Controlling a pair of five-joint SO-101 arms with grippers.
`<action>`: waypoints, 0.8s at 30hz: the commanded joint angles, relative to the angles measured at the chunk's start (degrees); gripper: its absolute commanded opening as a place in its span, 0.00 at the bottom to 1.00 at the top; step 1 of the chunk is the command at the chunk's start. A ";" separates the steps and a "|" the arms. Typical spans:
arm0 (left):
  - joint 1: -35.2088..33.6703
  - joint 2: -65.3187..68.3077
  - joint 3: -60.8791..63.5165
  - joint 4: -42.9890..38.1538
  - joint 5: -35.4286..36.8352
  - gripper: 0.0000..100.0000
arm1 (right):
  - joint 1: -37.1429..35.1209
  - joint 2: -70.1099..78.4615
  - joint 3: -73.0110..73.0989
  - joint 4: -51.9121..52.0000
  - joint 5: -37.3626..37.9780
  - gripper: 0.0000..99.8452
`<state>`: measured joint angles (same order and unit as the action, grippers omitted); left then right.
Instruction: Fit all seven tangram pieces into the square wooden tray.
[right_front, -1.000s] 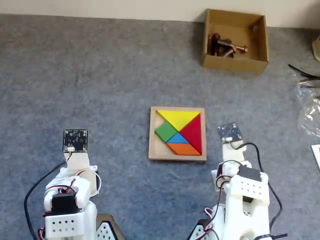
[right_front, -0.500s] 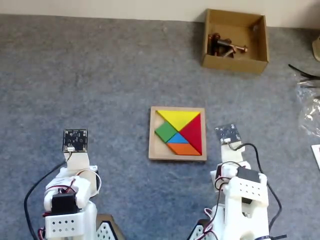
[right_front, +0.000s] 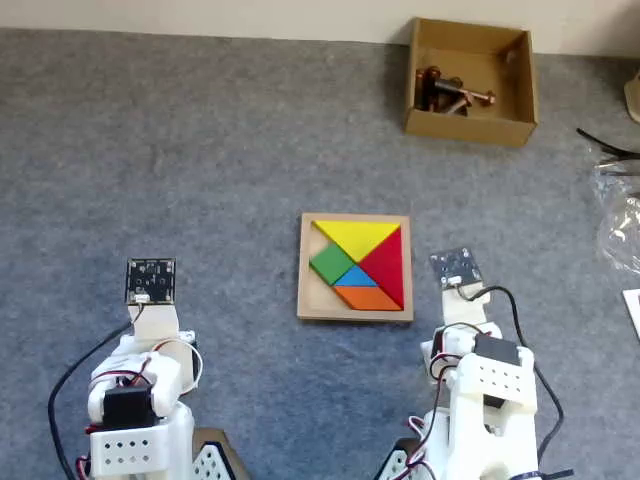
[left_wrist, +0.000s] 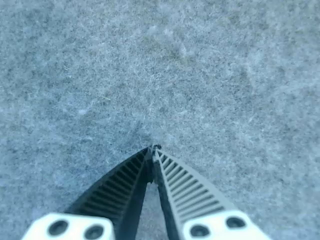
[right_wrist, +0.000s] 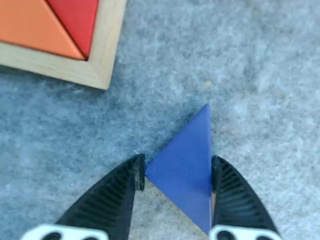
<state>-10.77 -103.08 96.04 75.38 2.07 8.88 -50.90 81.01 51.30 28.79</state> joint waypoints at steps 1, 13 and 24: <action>-0.48 0.40 1.19 0.44 0.09 0.00 | -2.77 -0.92 -0.84 -0.57 0.53 0.15; -0.48 0.40 1.19 0.44 0.09 0.00 | -5.93 -0.92 -3.74 -0.40 -2.11 0.15; -0.48 0.40 1.19 0.44 0.09 0.00 | -5.93 -0.92 -12.44 6.20 -2.11 0.15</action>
<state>-10.77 -103.08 96.04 75.38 2.07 3.69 -50.73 74.95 54.20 27.12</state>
